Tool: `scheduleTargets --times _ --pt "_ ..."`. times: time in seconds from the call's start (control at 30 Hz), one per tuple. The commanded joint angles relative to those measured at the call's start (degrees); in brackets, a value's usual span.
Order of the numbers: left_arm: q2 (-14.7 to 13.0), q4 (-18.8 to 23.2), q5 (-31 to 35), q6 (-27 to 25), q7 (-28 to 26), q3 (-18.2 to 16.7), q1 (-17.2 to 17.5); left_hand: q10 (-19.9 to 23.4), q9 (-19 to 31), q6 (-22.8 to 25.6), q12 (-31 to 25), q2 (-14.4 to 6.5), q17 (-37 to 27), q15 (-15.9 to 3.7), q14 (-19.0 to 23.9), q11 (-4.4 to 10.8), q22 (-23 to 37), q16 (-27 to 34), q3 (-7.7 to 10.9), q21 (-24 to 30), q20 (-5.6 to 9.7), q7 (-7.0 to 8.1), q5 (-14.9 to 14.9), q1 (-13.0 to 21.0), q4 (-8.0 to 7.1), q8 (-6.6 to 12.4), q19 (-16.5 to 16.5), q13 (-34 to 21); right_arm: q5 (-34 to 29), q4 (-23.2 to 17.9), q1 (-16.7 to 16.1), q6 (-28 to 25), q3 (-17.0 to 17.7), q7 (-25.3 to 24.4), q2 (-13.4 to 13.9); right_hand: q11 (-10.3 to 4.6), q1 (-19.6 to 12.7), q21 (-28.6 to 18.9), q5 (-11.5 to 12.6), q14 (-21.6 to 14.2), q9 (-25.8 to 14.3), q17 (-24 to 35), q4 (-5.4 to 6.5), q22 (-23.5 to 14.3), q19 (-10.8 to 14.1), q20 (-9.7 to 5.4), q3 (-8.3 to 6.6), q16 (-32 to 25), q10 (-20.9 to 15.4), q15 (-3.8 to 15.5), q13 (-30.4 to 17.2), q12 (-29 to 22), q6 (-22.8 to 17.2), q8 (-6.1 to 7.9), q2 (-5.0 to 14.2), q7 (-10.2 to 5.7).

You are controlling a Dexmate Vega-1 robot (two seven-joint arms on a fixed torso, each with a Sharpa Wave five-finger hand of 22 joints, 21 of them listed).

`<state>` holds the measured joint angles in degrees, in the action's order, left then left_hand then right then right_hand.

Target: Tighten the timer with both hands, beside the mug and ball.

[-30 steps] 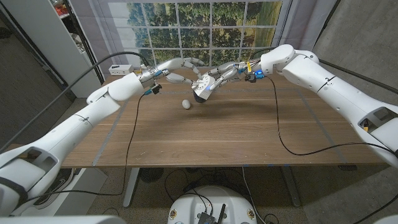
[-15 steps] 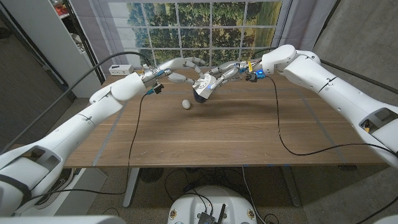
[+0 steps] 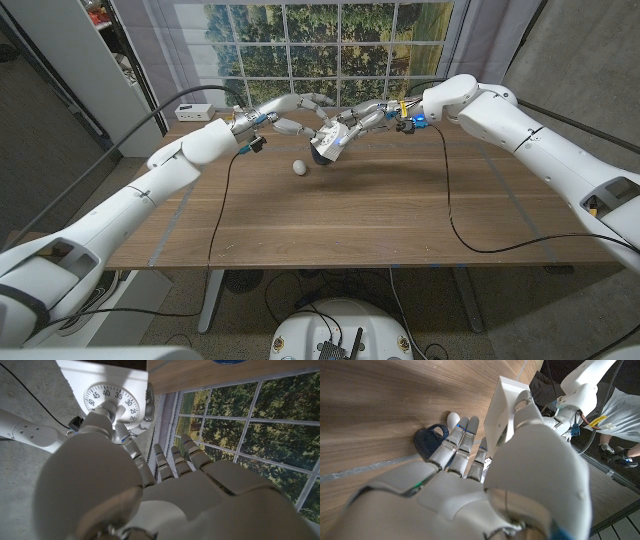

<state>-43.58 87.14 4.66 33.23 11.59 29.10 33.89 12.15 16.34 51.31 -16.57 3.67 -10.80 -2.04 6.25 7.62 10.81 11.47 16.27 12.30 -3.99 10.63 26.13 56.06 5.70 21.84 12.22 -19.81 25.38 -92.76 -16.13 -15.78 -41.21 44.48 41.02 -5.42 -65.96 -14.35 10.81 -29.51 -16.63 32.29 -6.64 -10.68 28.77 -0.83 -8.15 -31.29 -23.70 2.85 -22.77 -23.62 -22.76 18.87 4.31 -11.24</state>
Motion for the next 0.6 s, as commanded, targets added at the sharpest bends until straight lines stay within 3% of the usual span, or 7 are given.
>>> scheduleTargets --times 0.03,0.4,0.6 --pt "-0.24 1.25 0.95 -0.69 0.63 0.6 0.18 0.54 0.33 1.84 -0.16 -0.94 -0.16 -2.51 0.55 0.51 0.2 0.1 0.01 0.25 -0.1 -0.19 0.62 1.24 0.36 0.76 0.5 -0.08 1.14 -0.84 -0.56 0.29 0.48 0.3 0.25 -0.42 3.55 0.19 0.01 -0.38 -0.12 0.19 0.12 -0.07 -0.06 -0.11 -0.45 0.33 -0.5 10.08 -11.15 -6.65 -0.73 0.18 3.79 0.05" --pt "-1.79 2.15 4.92 0.96 1.43 0.75 -1.4 1.41 0.47 4.65 -0.35 -2.94 -0.1 -2.87 0.83 1.16 0.3 0.1 0.17 0.51 0.17 -0.71 1.07 3.71 0.81 1.59 0.99 -0.07 1.08 -1.03 0.02 -0.19 -0.08 1.04 0.06 -0.52 3.84 0.27 -0.04 -0.38 -0.16 0.42 0.1 -0.06 -0.13 -0.11 -0.44 0.62 -0.59 10.07 -11.38 -6.73 -1.0 0.15 3.77 0.07" --pt "-1.91 0.79 7.92 4.43 1.43 1.26 -3.23 2.08 0.63 4.86 -0.53 -3.96 -0.11 -3.13 1.31 1.76 0.38 0.25 0.3 0.79 0.26 -0.95 1.18 4.95 1.05 1.62 1.55 -0.06 1.1 -0.82 0.45 -0.54 -0.44 1.6 -0.18 -0.51 4.02 0.32 -0.06 -0.37 -0.18 0.52 0.15 -0.06 -0.2 -0.07 -0.45 0.78 -0.65 10.07 -11.49 -6.77 -1.37 0.24 3.85 0.16"
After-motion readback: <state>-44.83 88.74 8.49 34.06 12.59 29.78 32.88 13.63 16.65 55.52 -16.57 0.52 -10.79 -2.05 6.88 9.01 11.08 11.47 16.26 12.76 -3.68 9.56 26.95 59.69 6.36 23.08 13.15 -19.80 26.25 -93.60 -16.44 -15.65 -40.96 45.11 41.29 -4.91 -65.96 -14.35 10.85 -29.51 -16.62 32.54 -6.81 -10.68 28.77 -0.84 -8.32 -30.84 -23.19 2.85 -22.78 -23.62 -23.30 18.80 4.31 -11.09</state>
